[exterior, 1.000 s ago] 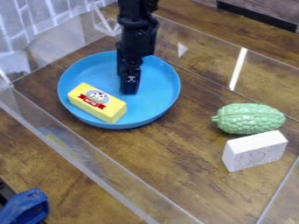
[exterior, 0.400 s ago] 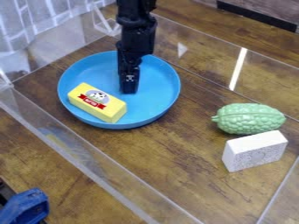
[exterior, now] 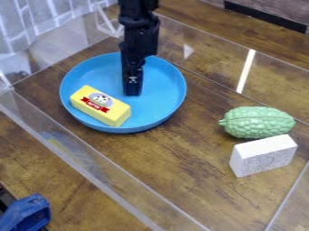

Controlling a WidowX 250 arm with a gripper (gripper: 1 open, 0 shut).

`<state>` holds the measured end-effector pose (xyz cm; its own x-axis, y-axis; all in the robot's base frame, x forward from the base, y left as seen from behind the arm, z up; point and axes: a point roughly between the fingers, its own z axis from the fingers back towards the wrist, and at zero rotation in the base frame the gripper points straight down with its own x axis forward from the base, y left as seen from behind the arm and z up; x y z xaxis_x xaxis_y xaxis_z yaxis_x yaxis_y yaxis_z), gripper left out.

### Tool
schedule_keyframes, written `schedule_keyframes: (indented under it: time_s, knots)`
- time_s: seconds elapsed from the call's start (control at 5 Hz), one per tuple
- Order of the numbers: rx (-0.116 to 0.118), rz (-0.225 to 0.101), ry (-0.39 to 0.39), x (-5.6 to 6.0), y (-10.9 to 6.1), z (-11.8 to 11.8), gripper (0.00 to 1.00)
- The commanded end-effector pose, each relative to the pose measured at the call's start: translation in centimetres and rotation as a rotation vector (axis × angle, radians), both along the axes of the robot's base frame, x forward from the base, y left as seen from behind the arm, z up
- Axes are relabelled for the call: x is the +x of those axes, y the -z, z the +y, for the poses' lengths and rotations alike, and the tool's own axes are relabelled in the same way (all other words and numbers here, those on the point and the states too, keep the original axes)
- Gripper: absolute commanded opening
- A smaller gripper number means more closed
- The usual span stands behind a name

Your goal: Remove the yellow brick from inside the blue tray and put it on the table

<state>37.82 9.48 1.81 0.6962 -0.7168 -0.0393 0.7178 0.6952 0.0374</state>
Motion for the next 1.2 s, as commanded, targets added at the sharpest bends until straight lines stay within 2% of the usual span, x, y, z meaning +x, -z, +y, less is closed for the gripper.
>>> schedule_keyframes:
  time_s: [0.0,1.0]
  knots:
    - [-0.014,0.026,-0.025,-1.01,1.28,1.41,1.00]
    - [-0.046,0.012,-0.012,-1.88,1.08,1.41,1.00]
